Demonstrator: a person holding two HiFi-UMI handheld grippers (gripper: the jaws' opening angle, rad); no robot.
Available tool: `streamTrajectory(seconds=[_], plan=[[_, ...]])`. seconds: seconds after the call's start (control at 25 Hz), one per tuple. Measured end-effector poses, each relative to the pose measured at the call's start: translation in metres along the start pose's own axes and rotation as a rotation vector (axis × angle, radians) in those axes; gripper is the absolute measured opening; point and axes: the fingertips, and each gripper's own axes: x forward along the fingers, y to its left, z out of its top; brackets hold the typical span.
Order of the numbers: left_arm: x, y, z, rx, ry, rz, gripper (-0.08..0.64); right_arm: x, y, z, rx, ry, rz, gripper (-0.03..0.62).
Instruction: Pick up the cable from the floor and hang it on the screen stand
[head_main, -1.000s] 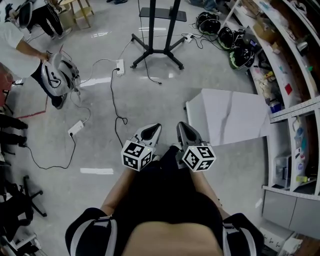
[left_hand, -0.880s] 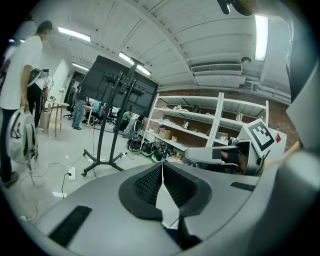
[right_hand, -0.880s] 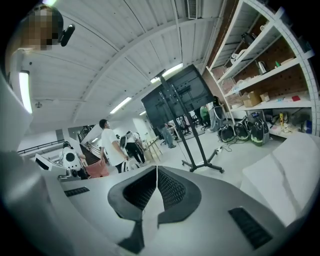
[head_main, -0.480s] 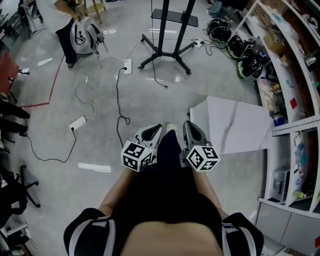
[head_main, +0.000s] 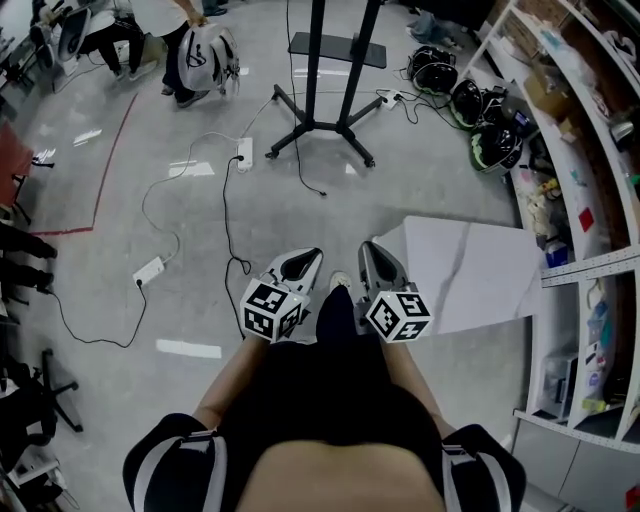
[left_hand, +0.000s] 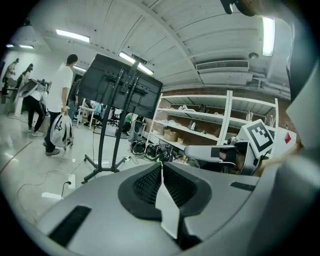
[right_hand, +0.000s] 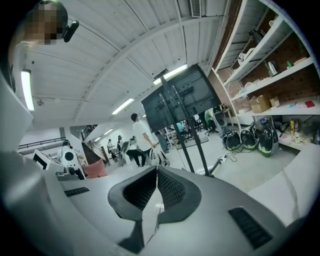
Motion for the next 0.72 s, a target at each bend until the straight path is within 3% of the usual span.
streamTrajectory(seconds=[0.32, 0.52, 0.72], plan=[[0.109, 0.072, 0.068, -0.082, -0.022, -0.002, 0.008, 0.122, -0.062, 0.061, -0.017, 0.016, 0.055, 0.026], [0.165, 0.093, 0.090, -0.109, -0.003, 0.015, 0.008, 0.167, -0.086, 0.096, -0.057, 0.032, 0.143, 0.026], [0.227, 0.126, 0.105, -0.143, -0.020, 0.039, 0.008, 0.214, -0.126, 0.117, -0.032, 0.042, 0.182, 0.025]])
